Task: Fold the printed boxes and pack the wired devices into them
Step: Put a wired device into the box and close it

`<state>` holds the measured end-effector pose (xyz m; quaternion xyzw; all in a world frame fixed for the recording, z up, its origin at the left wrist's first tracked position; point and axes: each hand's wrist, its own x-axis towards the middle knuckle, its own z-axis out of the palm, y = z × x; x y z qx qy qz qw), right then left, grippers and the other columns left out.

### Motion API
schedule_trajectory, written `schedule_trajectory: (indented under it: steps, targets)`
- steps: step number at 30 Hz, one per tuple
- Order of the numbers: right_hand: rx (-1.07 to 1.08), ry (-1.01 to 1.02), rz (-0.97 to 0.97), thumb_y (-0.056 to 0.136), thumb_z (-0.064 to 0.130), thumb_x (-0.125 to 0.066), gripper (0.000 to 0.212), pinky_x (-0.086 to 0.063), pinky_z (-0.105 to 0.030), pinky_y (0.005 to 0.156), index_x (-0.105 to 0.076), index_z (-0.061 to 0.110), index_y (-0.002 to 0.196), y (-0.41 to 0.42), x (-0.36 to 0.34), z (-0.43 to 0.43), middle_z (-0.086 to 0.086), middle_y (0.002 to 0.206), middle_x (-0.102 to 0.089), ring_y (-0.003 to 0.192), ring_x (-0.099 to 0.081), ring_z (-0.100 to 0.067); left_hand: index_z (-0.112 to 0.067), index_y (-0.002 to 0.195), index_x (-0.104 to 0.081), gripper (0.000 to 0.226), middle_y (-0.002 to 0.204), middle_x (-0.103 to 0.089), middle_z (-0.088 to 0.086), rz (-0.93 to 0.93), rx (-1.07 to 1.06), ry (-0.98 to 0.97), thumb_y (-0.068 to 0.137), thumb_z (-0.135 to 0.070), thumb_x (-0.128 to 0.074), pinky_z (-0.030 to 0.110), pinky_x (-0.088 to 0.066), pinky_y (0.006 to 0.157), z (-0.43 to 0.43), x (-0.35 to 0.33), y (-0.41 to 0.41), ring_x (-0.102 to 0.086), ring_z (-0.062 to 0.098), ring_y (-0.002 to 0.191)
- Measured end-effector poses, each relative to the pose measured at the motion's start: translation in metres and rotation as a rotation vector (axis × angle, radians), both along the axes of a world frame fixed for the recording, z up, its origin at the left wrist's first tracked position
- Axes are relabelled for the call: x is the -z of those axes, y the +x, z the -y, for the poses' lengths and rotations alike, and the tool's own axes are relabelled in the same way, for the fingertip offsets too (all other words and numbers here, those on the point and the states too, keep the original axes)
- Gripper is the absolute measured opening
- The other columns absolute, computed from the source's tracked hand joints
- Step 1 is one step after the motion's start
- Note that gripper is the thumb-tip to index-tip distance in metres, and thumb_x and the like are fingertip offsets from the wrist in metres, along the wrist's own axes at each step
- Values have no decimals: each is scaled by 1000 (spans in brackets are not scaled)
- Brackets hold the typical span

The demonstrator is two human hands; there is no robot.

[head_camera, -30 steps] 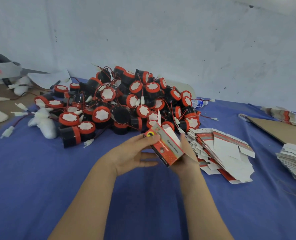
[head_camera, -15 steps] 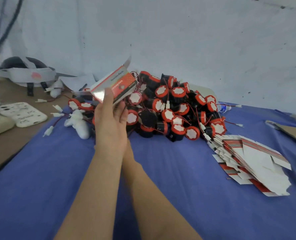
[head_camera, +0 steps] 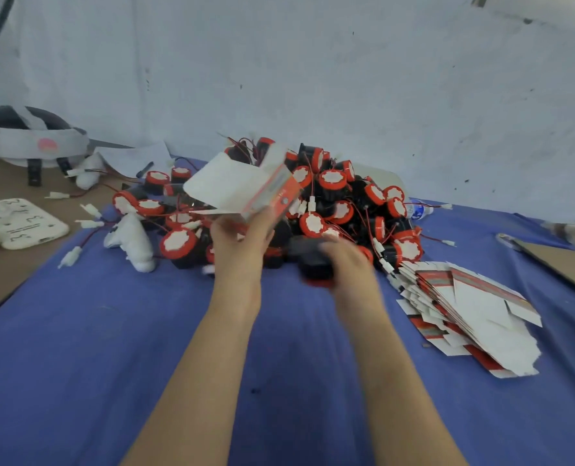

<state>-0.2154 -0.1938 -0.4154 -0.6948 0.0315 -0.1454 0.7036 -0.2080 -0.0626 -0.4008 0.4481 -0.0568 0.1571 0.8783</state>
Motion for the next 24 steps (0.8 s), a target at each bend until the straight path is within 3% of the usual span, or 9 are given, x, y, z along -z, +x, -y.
schedule_trajectory:
  steps: [2,4,6,8,11,14,19,21,24]
  targets:
    - [233,242,107,96,21,-53,26,-51,-18,64,-76,15,85,-10,-10,38,2,90,-74,74,-68,-1,-21,119,-50,58,117,-62,-7,-32,-13,191,72,-38,-79,24,-50,89,16,11,0,-60,4,106]
    - [374,363,176,101,35,-45,27,-50,-10,63,-66,19,98,-21,-14,72,4,95,-69,73,-65,7,-26,122,-46,58,114,-60,-16,-26,46,320,76,-35,-80,13,-49,81,33,27,-1,-59,-9,99]
    - [400,482,194,102,36,-42,14,-45,-2,57,-53,29,97,-24,-11,85,10,89,-61,64,-61,15,-30,120,-44,56,114,-59,-18,-42,155,458,78,-30,-79,9,-49,78,46,45,-2,-58,-12,99]
    - [458,560,127,98,40,-51,14,-48,-8,55,-57,28,96,-24,-6,92,7,91,-67,67,-63,9,-29,120,-44,58,118,-57,-17,-62,223,693,76,-26,-81,20,-50,87,51,63,2,-57,-1,111]
    - [368,795,99,92,42,-59,27,-55,-23,76,-64,20,106,-19,2,96,2,113,-71,100,-68,-10,-25,120,-54,56,119,-59,-9,-97,72,1215,73,-40,-80,39,-44,99,48,75,4,-49,18,122]
    - [348,455,102,94,39,-57,28,-51,-20,83,-67,17,107,-16,8,87,3,108,-71,101,-65,-2,-29,122,-52,59,123,-56,-5,-189,2,1361,72,-53,-74,42,-36,104,44,72,1,-40,24,127]
    - [650,-90,304,75,50,-73,43,-52,-22,86,-62,26,109,-23,4,74,10,105,-64,96,-60,-3,-30,126,-51,64,124,-57,-7,-174,73,1357,72,-55,-74,42,-39,103,40,73,4,-45,21,124]
    - [661,-399,442,73,60,-68,49,-43,-14,84,-63,28,110,-26,3,65,13,104,-59,98,-51,-6,-30,126,-52,64,124,-57,-8,-148,119,1357,71,-54,-75,42,-41,102,41,75,3,-44,20,124]
    - [652,-810,460,73,64,-64,53,-25,-22,83,-68,26,110,-19,6,52,2,102,-58,100,-40,-15,-31,120,-55,58,117,-58,-11,-117,152,1328,70,-48,-78,42,-43,99,45,77,2,-46,19,120]
